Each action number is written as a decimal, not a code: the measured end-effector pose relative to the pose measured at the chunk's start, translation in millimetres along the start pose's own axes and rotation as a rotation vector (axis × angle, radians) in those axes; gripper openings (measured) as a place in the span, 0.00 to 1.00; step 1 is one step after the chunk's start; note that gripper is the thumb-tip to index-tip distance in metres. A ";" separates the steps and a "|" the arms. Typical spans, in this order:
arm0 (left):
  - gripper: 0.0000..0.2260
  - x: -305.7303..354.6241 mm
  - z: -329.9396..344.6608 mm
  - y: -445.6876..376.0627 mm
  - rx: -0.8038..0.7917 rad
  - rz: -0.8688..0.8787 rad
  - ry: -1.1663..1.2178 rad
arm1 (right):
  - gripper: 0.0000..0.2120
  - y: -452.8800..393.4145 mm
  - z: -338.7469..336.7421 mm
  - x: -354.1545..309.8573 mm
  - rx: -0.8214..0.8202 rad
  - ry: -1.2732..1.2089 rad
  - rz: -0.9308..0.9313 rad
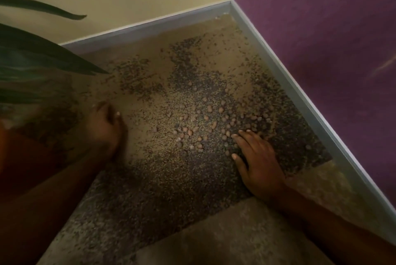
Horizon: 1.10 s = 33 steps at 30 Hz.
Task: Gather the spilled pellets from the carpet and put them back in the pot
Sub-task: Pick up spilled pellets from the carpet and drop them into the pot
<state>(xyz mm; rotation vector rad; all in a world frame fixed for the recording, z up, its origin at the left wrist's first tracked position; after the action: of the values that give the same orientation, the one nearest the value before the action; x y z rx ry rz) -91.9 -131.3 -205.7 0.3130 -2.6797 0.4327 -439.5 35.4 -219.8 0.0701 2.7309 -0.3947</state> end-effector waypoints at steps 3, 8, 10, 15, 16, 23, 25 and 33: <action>0.13 0.8 -2.5 7.2 0.085 0.064 0.107 | 0.21 0.3 0.9 0.8 0.008 0.000 -0.021; 0.11 6.1 -11.3 13.9 0.166 -0.023 0.255 | 0.20 -0.8 -0.8 0.9 0.025 -0.028 -0.034; 0.12 22.5 -14.2 27.8 0.106 -0.010 0.338 | 0.20 -1.6 -0.7 1.1 0.031 -0.046 -0.039; 0.12 78.9 4.8 74.7 -0.045 0.258 0.557 | 0.20 -1.3 0.9 2.6 0.028 -0.068 -0.032; 0.13 86.3 11.1 81.7 -0.111 0.258 0.553 | 0.20 -0.8 1.3 3.0 0.033 -0.071 -0.033; 0.28 99.9 30.4 103.2 -0.233 0.603 0.119 | 0.29 -12.7 0.1 -2.2 0.041 0.003 -0.047; 0.25 101.8 30.1 109.2 -0.210 0.653 0.012 | 0.32 -24.7 0.5 -7.8 0.004 0.039 -0.054; 0.13 97.1 25.8 123.0 -0.131 0.632 0.111 | 0.17 -34.9 7.4 -22.3 -0.017 -0.009 -0.146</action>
<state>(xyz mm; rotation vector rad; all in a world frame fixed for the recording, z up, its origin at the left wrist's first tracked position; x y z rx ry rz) -221.9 -41.0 -217.8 -0.5951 -2.6308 0.4306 -419.7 0.0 -208.9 -0.1365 2.7386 -0.4114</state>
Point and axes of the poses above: each hand's wrist, its own y-axis away from the middle knuckle, its own z-axis out of the palm, x = y × z, the point moved 1 cm from there along -y, towards the middle knuckle, and after that the axes turned 15 degrees about x, right-handed, at the moved point
